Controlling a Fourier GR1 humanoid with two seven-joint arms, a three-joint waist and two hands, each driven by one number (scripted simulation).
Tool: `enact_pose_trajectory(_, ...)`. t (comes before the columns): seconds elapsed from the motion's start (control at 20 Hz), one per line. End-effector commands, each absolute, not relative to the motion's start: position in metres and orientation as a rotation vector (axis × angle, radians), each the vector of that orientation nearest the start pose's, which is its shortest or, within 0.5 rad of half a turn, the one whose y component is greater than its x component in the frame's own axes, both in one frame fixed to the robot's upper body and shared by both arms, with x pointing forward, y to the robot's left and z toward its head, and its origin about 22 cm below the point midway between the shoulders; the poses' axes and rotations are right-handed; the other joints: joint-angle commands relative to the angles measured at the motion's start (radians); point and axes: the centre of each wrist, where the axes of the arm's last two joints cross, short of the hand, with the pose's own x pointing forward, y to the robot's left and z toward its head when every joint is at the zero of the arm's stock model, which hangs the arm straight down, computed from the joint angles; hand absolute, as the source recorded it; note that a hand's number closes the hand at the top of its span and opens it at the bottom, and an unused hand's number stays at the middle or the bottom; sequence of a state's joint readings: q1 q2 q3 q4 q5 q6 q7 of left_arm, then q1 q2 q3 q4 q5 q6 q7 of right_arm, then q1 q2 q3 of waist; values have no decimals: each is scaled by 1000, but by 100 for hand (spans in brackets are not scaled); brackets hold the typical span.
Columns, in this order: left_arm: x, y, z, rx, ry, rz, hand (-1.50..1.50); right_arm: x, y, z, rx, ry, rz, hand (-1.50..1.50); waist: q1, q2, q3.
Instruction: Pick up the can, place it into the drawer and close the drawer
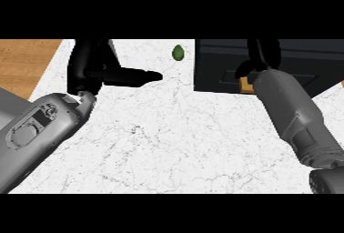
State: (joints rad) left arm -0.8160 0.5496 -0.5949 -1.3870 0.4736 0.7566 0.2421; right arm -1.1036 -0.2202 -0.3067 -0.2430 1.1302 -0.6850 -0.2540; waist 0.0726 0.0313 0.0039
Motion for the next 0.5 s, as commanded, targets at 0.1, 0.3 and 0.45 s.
enact_pose_trajectory(0.1,349,173,161,240,-1717,-80,-150,465,-178,101,-1013,-1885,506,-150,19,-6,1)
enact_pose_trajectory(0.3,342,174,143,240,-1718,-81,-150,468,-179,110,-920,-1924,400,-150,18,-4,-1)
enact_pose_trajectory(0.45,345,169,150,237,-1715,-64,-150,466,-177,103,-756,-1967,291,-150,-18,-15,1)
